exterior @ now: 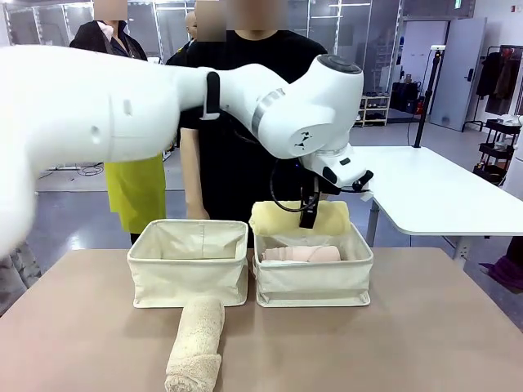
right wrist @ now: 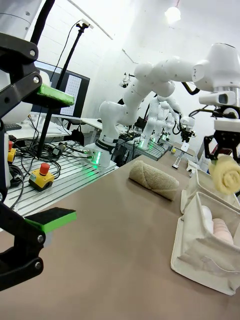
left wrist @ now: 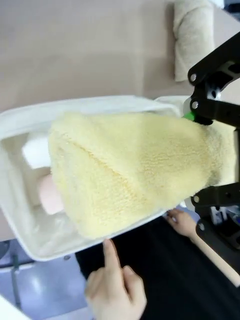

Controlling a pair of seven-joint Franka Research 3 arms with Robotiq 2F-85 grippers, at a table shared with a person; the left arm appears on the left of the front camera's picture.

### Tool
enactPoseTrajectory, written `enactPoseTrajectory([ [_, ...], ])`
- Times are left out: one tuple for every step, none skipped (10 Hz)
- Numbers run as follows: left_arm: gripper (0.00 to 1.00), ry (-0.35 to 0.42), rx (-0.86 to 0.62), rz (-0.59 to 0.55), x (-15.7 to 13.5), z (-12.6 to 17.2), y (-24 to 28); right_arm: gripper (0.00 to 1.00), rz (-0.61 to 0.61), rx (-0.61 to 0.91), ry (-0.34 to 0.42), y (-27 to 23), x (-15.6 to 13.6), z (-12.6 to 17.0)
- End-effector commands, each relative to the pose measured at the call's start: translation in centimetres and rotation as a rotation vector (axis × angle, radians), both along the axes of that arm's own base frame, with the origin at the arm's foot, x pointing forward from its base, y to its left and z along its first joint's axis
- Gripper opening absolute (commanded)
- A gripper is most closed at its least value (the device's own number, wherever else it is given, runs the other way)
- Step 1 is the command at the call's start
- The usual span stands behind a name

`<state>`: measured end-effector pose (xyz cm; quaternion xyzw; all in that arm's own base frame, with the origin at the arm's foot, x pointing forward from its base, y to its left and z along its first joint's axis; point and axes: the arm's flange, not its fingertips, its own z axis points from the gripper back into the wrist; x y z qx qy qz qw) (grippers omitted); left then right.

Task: Divide the towels into two baskets.
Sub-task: Pick up one hotel-folded towel from the bottom of the table and place it in the Fabric basket indicated by the person.

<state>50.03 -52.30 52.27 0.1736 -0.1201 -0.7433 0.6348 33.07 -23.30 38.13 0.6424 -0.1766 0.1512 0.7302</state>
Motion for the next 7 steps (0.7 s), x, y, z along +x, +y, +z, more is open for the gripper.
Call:
enactPoseTrajectory([
  [0.43,-0.008,-0.013,-0.022,3.3,0.8,-2.6,1.00,0.003,0.000,-0.002,0.1,-0.1,0.2],
  [0.43,0.018,-0.013,-0.030,4.2,-0.4,-3.0,1.00,0.003,0.000,-0.002,0.1,-0.1,0.2],
  [0.43,0.048,-0.033,-0.040,4.9,-1.1,-3.1,1.00,0.003,0.000,-0.002,0.1,-0.1,0.2],
  [0.43,0.053,-0.047,-0.060,5.3,-1.7,-3.1,1.00,0.003,0.000,-0.002,0.1,-0.1,0.2],
  [0.43,0.055,-0.048,-0.068,5.5,-2.4,-3.2,1.00,0.003,0.000,-0.002,0.1,-0.1,0.2],
  [0.43,0.070,-0.031,-0.060,5.8,-3.6,-3.2,1.00,0.003,0.000,-0.002,0.1,-0.1,0.2],
  [0.43,0.097,-0.034,-0.067,5.8,-4.4,-3.4,1.00,0.003,0.000,-0.002,0.1,-0.1,0.2],
])
